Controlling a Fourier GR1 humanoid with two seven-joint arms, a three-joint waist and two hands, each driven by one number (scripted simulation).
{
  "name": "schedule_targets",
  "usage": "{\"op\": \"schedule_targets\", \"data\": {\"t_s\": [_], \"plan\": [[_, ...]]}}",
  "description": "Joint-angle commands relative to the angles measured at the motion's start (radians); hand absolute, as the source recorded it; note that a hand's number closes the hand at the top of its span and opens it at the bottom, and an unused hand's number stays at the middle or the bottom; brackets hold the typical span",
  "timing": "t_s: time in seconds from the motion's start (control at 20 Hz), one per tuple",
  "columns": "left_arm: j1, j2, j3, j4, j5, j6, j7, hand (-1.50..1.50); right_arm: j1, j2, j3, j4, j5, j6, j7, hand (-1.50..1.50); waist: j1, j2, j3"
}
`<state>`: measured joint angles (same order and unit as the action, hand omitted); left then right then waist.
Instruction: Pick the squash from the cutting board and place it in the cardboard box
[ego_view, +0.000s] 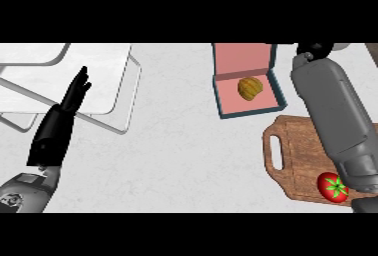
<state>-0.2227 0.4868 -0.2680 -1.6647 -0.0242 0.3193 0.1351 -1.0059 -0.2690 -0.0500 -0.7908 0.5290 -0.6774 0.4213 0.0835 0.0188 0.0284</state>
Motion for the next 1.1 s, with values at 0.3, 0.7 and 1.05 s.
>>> {"op": "schedule_targets", "data": {"t_s": [0.3,0.7,1.05], "plan": [[0.176,0.070,0.113,0.166,0.014,0.030,0.031,0.00,0.119,-0.066,-0.129,-0.082,-0.169,0.029,-0.196,-1.50,-0.069,-0.006,-0.026],[0.220,0.077,0.155,0.162,0.022,0.048,0.032,0.00,0.281,-0.120,-0.156,-0.193,-0.230,0.115,-0.243,-1.50,-0.120,-0.020,-0.029],[0.246,0.097,0.171,0.120,0.022,0.046,0.051,0.00,0.444,-0.214,-0.180,-0.285,-0.311,0.294,-0.281,-1.50,-0.132,-0.025,-0.029]]}}
